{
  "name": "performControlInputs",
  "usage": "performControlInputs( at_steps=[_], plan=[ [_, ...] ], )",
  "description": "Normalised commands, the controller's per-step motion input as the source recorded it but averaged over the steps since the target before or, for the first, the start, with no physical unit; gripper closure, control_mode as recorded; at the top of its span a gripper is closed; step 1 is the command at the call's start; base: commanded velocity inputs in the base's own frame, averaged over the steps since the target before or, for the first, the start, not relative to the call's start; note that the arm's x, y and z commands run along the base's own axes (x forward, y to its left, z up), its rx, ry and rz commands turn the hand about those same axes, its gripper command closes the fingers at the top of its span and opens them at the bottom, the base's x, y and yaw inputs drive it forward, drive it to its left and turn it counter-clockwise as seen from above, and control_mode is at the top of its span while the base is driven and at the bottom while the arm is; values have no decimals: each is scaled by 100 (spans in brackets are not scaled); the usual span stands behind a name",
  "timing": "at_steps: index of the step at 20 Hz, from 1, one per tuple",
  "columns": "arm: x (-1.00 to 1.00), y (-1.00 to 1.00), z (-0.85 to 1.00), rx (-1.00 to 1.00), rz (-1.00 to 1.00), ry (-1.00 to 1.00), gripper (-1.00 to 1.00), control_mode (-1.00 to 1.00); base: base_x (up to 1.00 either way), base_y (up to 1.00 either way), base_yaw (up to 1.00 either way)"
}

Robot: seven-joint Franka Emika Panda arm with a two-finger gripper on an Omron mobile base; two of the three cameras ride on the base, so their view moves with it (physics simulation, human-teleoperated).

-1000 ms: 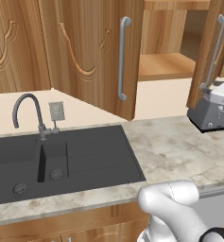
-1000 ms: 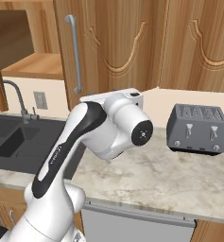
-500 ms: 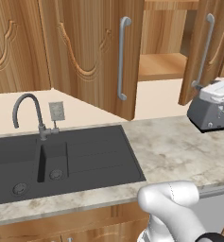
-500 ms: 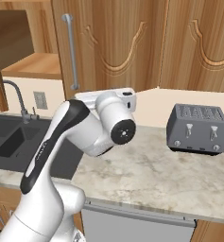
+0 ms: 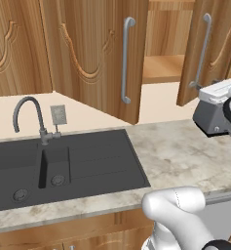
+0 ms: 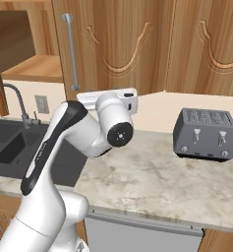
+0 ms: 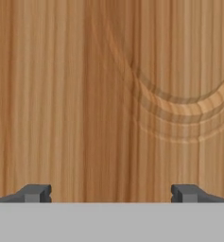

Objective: Close all open cabinet doors.

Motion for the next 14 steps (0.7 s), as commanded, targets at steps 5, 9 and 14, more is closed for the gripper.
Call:
performControlInputs(
  at_steps=[5, 9, 14],
  plan=[
    [23, 14, -3, 0, -5, -3, -100, -100, 0, 0, 0],
    [21, 18, -3, 0, -6, -1, -100, -100, 0, 0, 0],
    [24, 18, -1, 0, -8, 0, -100, -100, 0, 0, 0]
  ],
)
